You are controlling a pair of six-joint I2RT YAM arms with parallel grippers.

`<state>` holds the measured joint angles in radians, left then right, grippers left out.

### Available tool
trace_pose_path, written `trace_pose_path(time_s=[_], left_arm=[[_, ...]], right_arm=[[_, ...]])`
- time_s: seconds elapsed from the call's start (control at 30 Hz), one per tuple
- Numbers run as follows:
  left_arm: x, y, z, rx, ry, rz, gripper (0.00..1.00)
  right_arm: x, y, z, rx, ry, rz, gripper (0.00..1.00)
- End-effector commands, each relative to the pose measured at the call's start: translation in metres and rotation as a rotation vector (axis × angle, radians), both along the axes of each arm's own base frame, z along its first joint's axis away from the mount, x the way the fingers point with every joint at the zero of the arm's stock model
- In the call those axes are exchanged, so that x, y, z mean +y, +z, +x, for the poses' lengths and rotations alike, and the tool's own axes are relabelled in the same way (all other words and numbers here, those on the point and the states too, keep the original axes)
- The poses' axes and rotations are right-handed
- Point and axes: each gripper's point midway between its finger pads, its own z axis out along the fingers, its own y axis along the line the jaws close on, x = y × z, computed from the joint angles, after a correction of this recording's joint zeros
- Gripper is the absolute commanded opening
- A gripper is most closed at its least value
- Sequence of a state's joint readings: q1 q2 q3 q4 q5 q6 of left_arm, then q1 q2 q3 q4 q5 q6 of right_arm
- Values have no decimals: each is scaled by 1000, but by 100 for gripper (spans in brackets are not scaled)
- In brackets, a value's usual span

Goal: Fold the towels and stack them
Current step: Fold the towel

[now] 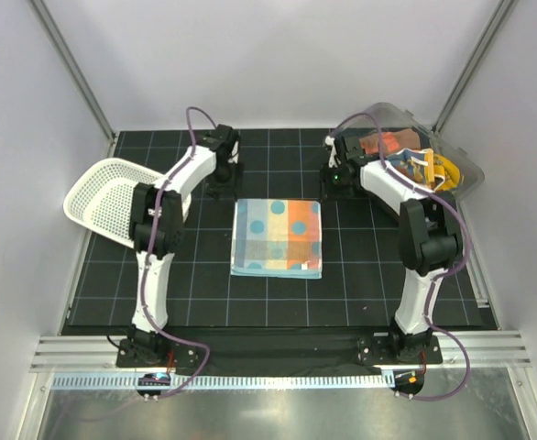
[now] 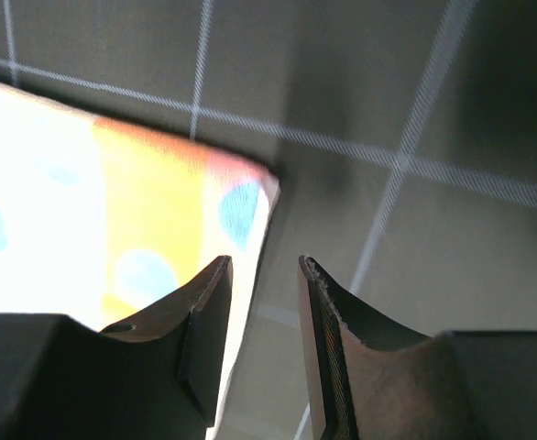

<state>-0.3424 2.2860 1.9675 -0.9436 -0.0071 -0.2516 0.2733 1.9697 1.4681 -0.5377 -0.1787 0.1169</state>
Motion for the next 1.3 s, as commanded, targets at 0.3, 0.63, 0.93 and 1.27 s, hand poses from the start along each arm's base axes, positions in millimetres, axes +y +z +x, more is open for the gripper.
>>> trace_pose_path(time_s=[0.3, 0.63, 0.93, 1.27], left_arm=[[-34, 69, -132, -96, 159, -234, 57], [-60, 26, -177, 3, 179, -353, 50], [-48, 7, -187, 32, 220, -303, 45], [-42, -9, -200, 66, 234, -282, 44]], right_arm=[[-7, 40, -130, 77, -415, 31, 38], [12, -2, -171, 101, -422, 47, 31], [26, -11, -176, 95, -383, 76, 31], [29, -27, -182, 106, -367, 40, 31]])
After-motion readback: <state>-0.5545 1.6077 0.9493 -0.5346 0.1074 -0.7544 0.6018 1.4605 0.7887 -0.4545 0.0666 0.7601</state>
